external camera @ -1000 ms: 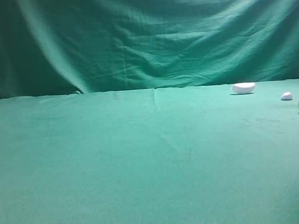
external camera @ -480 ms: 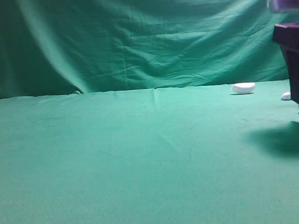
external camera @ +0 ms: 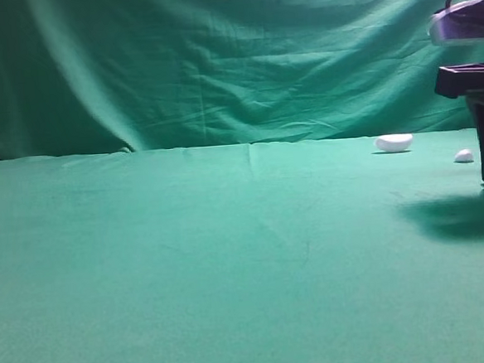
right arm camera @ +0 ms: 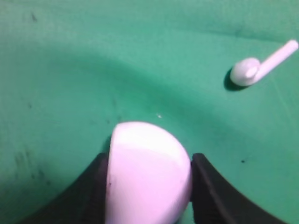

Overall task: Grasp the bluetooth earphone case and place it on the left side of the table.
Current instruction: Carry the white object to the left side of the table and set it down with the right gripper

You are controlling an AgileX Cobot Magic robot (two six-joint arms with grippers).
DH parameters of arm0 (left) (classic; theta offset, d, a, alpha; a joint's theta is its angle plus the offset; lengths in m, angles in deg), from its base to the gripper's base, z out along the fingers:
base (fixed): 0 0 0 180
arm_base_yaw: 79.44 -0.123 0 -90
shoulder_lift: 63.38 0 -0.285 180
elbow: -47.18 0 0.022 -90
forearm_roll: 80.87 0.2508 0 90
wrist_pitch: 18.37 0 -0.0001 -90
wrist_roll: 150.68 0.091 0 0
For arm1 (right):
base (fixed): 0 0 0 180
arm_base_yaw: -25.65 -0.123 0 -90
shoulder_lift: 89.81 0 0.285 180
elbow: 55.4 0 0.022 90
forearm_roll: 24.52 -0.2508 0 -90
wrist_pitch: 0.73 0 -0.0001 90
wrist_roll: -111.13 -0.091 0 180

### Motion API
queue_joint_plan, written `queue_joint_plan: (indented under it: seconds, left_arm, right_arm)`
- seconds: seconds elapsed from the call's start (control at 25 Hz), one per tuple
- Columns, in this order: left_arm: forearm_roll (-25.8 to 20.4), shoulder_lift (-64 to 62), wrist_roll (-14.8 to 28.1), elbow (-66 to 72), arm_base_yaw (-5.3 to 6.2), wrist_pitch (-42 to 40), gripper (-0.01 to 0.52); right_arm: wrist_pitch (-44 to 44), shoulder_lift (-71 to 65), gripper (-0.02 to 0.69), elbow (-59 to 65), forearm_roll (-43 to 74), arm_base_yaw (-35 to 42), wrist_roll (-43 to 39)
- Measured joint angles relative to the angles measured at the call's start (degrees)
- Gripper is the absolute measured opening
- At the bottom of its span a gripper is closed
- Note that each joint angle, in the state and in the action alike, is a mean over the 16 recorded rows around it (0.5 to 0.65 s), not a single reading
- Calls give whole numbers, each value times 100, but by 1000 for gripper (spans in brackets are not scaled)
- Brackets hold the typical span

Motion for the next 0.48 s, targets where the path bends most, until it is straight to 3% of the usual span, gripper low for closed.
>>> queue_joint_plan:
  seconds: [0.48]
  left_arm:
    - [0, 0, 0, 0, 0, 0, 0]
  right_arm:
    - [1270, -1029, 332, -3111, -346, -1581, 656]
